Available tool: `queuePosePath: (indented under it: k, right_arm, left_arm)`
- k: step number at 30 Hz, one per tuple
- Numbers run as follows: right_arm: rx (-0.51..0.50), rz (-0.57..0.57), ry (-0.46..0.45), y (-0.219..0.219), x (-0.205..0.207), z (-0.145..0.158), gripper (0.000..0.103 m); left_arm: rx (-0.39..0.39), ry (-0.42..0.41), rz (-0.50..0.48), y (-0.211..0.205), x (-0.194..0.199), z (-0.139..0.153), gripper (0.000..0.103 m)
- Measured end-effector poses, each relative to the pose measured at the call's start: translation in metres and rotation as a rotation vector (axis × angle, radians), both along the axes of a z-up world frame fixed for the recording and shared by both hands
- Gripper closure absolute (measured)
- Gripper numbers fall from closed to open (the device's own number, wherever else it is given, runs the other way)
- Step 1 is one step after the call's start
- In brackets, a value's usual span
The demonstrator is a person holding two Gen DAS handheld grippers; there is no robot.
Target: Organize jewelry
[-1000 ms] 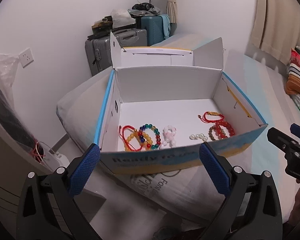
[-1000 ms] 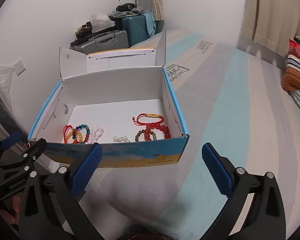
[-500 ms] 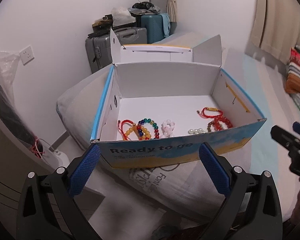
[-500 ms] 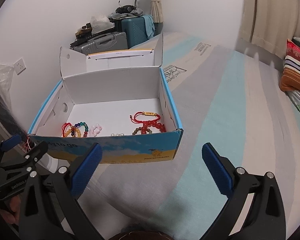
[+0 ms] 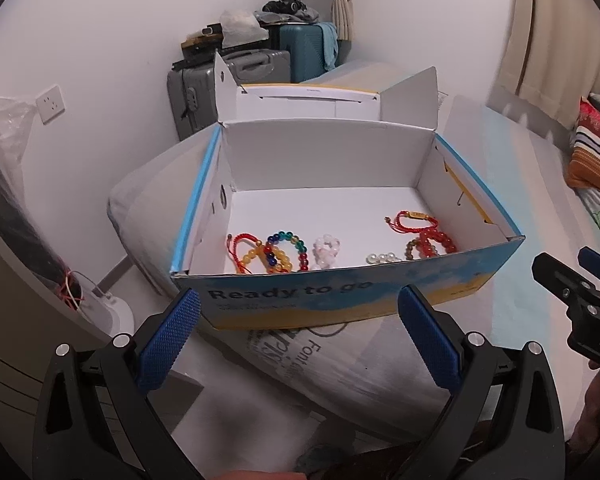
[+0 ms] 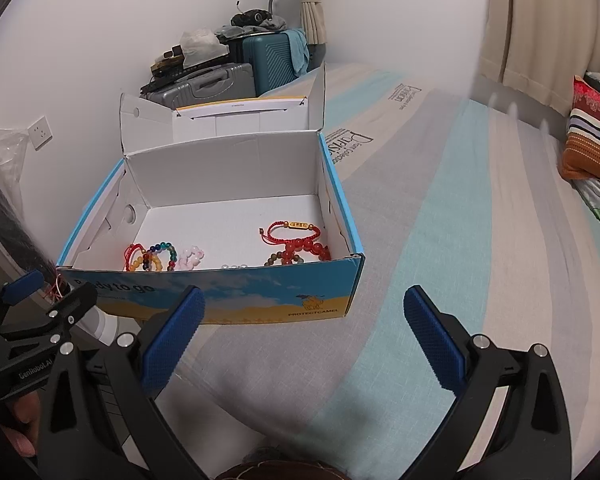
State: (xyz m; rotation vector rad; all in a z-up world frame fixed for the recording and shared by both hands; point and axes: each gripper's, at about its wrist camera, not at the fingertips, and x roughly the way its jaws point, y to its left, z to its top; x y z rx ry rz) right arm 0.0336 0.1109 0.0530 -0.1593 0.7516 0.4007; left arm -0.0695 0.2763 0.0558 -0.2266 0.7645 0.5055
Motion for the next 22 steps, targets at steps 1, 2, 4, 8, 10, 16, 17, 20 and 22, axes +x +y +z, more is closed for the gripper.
queuePosePath:
  k: [1,2,4,8,10,16,17,20,22]
  right_arm:
    - [0.003,0.000,0.004,-0.0004,0.0002,-0.0001,0.007]
    - [0.008,-0.002,0.009,-0.0006,0.0008,-0.0002,0.007]
    - [0.007,-0.003,0.007,-0.0001,0.0008,-0.0003,0.007]
    - [0.010,-0.002,0.010,-0.0004,0.0013,-0.0008,0.007]
    - [0.009,0.000,0.010,-0.0006,0.0013,-0.0009,0.007]
    - [0.009,0.000,0.011,-0.0006,0.0018,-0.0020,0.007]
    - [0.010,0.000,0.013,-0.0008,0.0021,-0.0024,0.007]
    - [0.009,0.001,0.012,0.0003,0.0009,-0.0036,0.007]
    - [0.008,0.003,0.012,0.0006,0.0008,-0.0037,0.007]
  left_arm:
    - [0.005,-0.005,0.001,-0.0009,-0.0003,0.0002,0.006]
    - [0.013,-0.010,0.005,-0.0014,-0.0004,0.0004,0.006]
    - [0.027,-0.010,0.007,-0.0036,0.0002,-0.0001,0.006]
    - [0.009,-0.002,0.006,-0.0034,0.0026,-0.0022,0.006]
    - [0.015,-0.003,0.013,-0.0035,0.0030,-0.0021,0.006]
    - [0.035,-0.006,0.019,-0.0039,0.0032,0.0007,0.006]
    - [0.032,-0.006,0.020,-0.0035,0.0031,0.0011,0.006]
    - [0.021,-0.009,0.017,-0.0025,0.0030,0.0026,0.006]
    - [0.030,-0.004,0.020,-0.0032,0.0031,0.0028,0.006]
